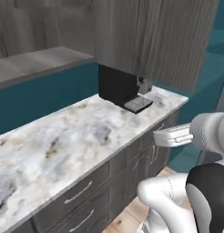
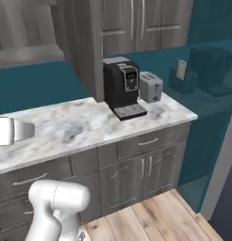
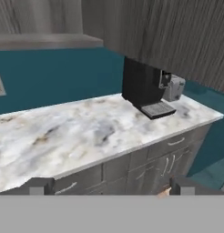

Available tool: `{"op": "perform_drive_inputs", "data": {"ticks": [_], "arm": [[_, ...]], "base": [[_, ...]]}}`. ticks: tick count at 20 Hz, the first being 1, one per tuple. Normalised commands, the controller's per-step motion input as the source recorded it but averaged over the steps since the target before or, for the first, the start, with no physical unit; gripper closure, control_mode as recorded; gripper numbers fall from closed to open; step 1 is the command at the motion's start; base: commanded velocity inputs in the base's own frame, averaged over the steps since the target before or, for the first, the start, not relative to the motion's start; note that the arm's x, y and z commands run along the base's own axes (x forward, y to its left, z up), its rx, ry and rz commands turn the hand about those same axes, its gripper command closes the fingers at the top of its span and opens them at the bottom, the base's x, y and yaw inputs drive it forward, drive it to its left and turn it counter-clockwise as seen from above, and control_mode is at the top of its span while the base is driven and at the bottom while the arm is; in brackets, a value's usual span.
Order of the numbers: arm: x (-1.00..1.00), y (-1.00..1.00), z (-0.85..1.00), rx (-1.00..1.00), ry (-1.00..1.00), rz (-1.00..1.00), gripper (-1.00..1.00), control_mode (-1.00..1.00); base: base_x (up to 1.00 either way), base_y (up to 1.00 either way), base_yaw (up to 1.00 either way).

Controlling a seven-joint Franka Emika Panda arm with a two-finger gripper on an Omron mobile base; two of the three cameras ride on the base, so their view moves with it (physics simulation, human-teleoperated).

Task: Open the cabinet and move the ladle to the pot. Then close the cabinet.

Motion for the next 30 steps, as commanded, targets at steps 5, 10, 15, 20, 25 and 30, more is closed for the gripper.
{"op": "perform_drive_inputs", "data": {"ticks": [5,10,15,20,25,30], "arm": [[0.0,0.0,0.0,0.0,0.0,0.0,-1.0,1.0],[0.0,0.0,0.0,0.0,0.0,0.0,-1.0,1.0],[0.0,0.0,0.0,0.0,0.0,0.0,-1.0,1.0],[0.0,0.0,0.0,0.0,0.0,0.0,-1.0,1.0],[0.0,0.0,0.0,0.0,0.0,0.0,-1.0,1.0],[0.0,0.0,0.0,0.0,0.0,0.0,-1.0,1.0]], "base": [[0.0,0.93,-0.34],[-0.82,0.03,-0.53],[-0.07,0.09,-0.45],[0.28,0.36,-0.17],[0.42,0.52,0.02],[0.11,0.03,0.18]]}}
